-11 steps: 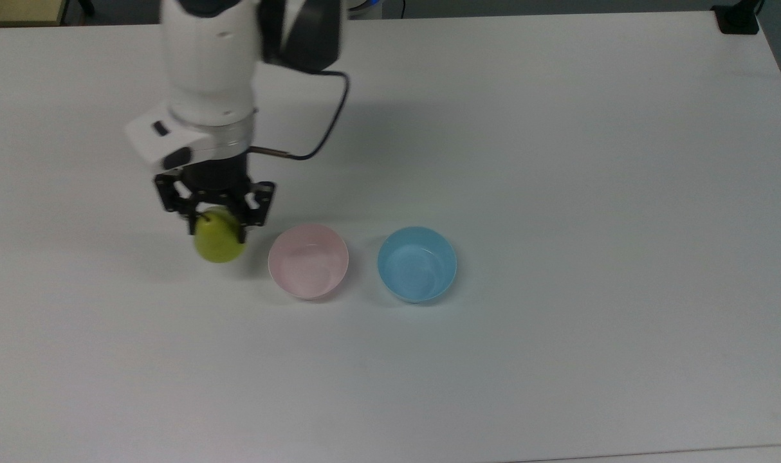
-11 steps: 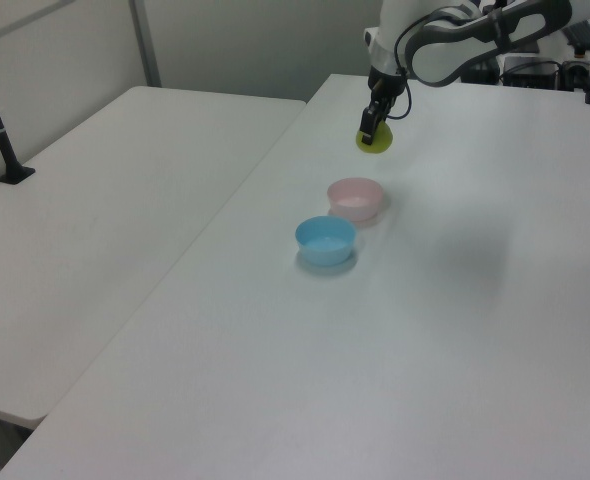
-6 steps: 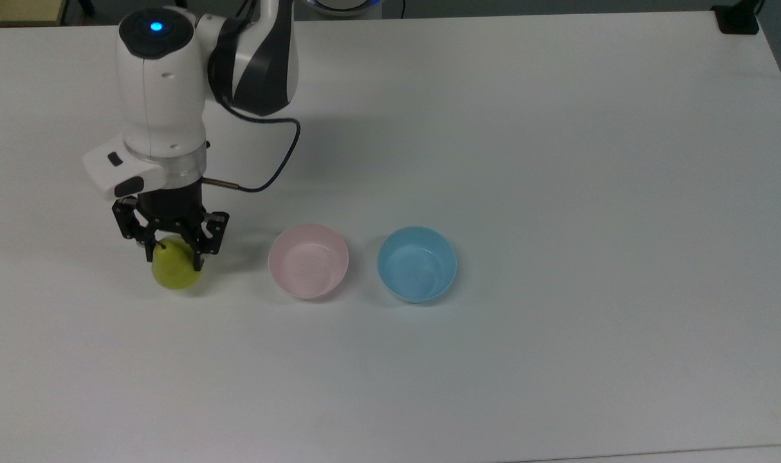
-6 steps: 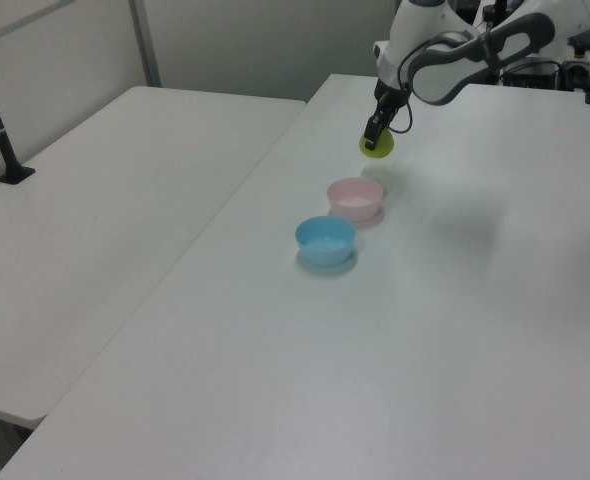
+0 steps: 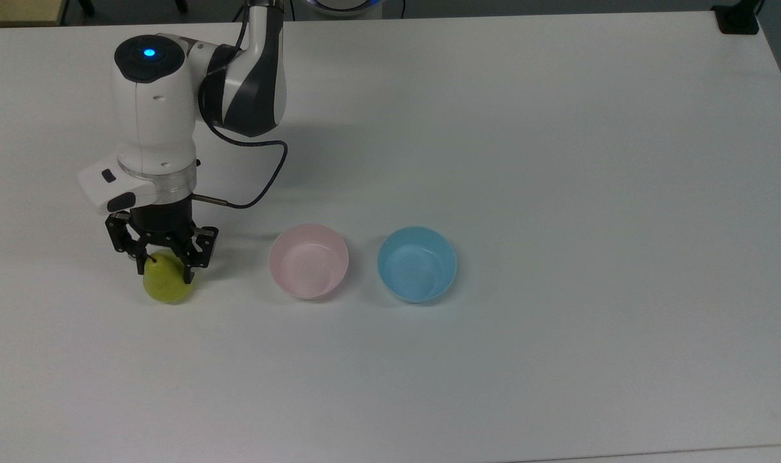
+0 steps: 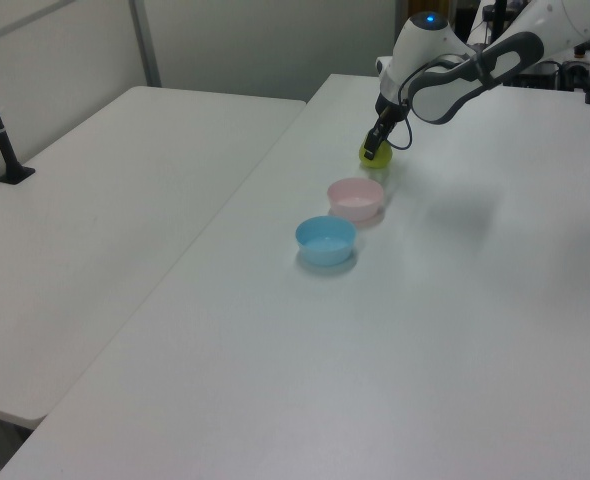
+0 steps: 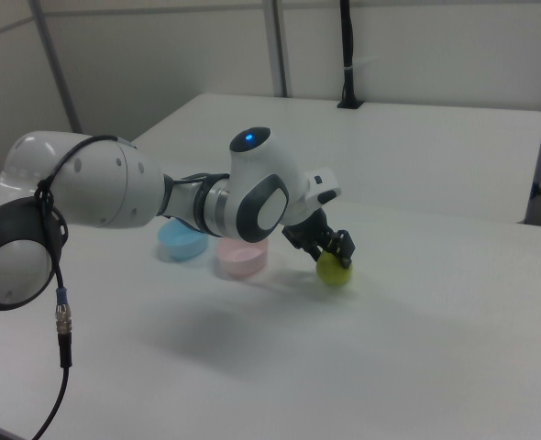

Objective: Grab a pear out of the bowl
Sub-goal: 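Open the gripper to release the pear and raise it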

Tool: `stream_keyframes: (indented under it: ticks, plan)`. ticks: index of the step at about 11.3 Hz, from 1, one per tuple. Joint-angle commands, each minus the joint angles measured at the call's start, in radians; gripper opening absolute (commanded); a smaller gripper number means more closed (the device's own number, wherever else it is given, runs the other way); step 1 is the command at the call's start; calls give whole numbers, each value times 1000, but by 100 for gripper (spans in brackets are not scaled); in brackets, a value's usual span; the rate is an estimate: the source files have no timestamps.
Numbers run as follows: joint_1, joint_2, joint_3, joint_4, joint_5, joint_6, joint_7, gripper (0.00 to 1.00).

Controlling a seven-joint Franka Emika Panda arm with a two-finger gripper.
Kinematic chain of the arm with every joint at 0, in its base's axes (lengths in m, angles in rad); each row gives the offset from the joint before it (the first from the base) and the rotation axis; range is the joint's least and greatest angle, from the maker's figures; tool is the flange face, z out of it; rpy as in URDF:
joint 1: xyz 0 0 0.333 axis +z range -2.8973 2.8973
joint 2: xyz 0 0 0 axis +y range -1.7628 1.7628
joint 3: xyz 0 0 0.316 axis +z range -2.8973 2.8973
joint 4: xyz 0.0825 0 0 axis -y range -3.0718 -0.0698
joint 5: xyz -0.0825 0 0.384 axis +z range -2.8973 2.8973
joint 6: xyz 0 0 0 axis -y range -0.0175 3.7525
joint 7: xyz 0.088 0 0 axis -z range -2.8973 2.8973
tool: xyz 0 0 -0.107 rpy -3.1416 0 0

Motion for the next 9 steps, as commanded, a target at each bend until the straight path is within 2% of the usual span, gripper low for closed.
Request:
stream_keyframes:
  ticks: [1,4,9]
  plan:
    - [0,-13,0,-8,8,17,-14,100]
    - [50,-94,0,-25,17,-20,15,100]
    - [203,-289,9,-25,18,-459,101,100]
